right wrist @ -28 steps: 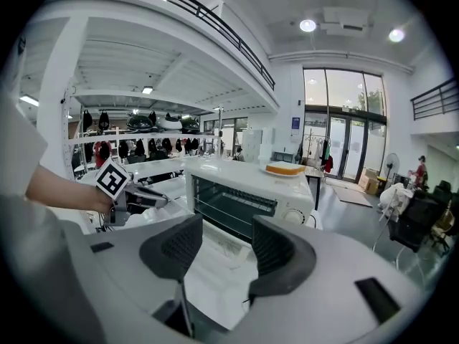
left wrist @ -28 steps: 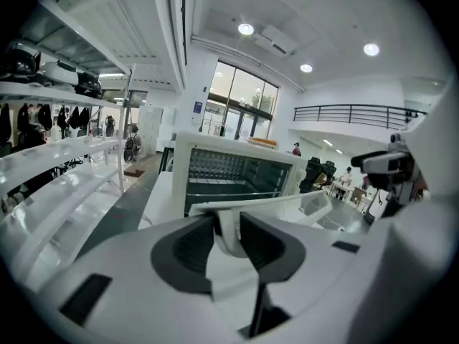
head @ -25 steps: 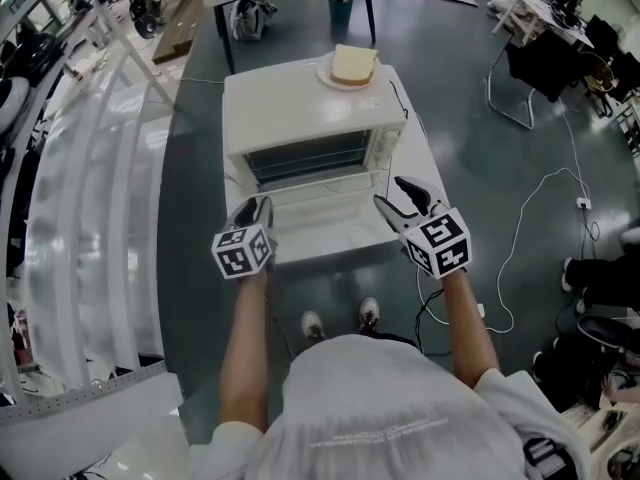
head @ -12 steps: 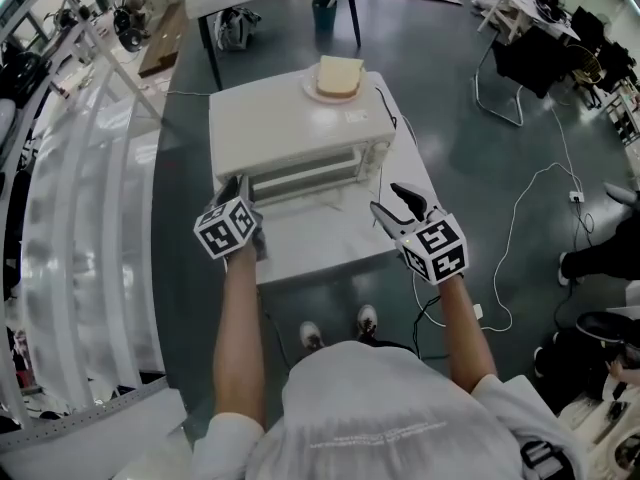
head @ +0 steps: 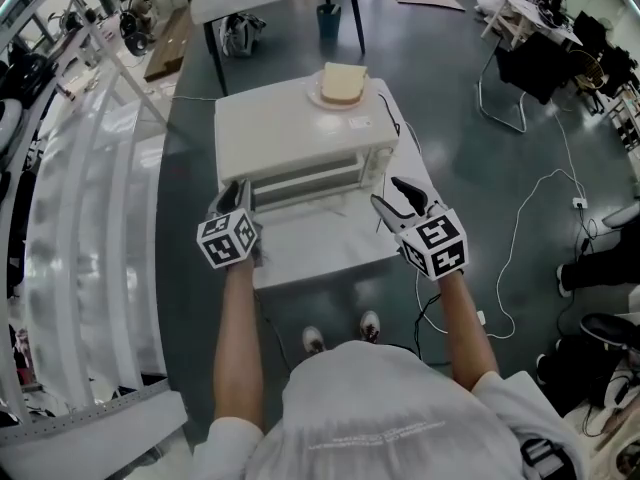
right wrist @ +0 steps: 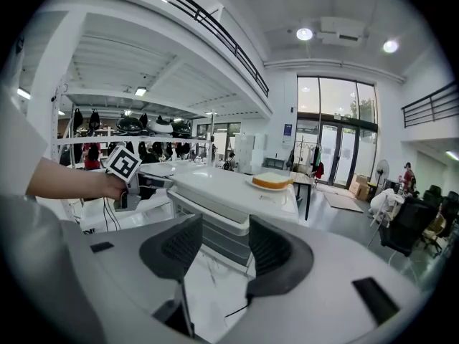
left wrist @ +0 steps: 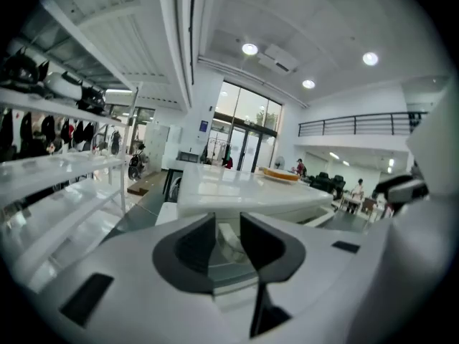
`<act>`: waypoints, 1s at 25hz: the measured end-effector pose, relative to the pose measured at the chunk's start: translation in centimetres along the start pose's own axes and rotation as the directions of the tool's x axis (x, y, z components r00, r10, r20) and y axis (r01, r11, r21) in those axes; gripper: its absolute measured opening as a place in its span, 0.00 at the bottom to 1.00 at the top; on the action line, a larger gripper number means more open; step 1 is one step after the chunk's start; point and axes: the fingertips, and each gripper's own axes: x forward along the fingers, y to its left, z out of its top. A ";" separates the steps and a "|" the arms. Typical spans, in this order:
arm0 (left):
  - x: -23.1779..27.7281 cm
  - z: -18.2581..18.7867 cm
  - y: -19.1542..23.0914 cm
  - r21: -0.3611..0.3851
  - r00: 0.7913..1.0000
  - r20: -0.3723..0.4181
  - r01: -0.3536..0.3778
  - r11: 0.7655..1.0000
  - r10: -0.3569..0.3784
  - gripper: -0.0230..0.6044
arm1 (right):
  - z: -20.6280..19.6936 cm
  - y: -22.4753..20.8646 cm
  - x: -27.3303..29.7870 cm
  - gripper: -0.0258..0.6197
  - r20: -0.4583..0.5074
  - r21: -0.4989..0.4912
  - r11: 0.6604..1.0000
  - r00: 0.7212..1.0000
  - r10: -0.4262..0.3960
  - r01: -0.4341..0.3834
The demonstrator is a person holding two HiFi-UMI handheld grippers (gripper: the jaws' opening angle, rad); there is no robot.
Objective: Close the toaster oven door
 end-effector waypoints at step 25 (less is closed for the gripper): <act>-11.9 13.1 -7.4 0.433 0.968 0.206 0.040 0.901 -0.142 0.07 | 12.9 -1.1 -4.3 0.07 0.294 -0.141 0.987 0.955 -0.037 0.082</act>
